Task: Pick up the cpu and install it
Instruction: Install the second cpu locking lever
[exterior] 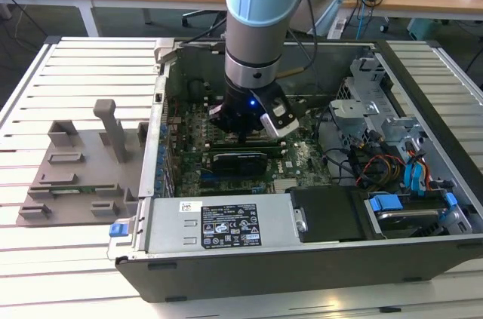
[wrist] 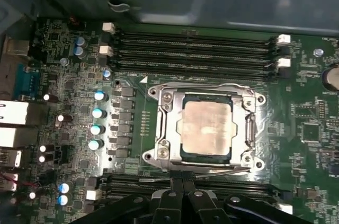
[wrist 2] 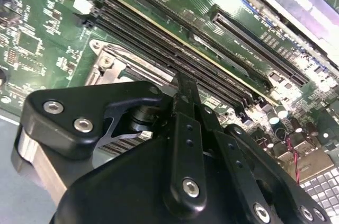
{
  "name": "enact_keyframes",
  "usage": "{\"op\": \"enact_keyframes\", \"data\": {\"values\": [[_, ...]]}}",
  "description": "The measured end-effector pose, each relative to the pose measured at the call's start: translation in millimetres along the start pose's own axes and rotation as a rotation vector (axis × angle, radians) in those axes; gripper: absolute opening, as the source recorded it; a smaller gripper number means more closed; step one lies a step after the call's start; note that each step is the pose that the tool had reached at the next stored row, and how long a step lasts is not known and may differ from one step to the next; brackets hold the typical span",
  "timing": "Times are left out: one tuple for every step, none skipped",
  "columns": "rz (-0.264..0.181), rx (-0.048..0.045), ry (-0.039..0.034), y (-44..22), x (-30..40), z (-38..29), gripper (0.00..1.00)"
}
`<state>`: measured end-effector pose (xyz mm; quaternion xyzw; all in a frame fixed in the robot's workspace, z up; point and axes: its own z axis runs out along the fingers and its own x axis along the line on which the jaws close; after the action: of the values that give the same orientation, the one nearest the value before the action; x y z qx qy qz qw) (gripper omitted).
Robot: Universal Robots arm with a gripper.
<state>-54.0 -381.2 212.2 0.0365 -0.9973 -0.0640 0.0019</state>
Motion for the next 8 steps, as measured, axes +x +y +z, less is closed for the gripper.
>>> {"op": "enact_keyframes", "data": {"values": [[0.0, -0.0005, -0.0002, 0.0, 1.6, 0.9, 0.11], [0.0, -0.0007, -0.0002, 0.0, 3.0, 1.6, 0.11], [0.0, -0.0012, -0.0001, 0.1, 5.9, 2.6, 0.11], [0.0, -0.0024, -0.0003, 0.2, 8.8, 3.5, 0.11], [0.0, -0.0036, -0.0005, 0.4, 11.7, 4.4, 0.11], [0.0, -0.0044, -0.0004, 0.6, 16.0, 5.2, 0.11], [0.0, -0.0055, -0.0007, 0.9, 18.4, 5.8, 0.11], [0.0, -0.0062, -0.0005, 1.2, 20.2, 6.2, 0.11]]}}
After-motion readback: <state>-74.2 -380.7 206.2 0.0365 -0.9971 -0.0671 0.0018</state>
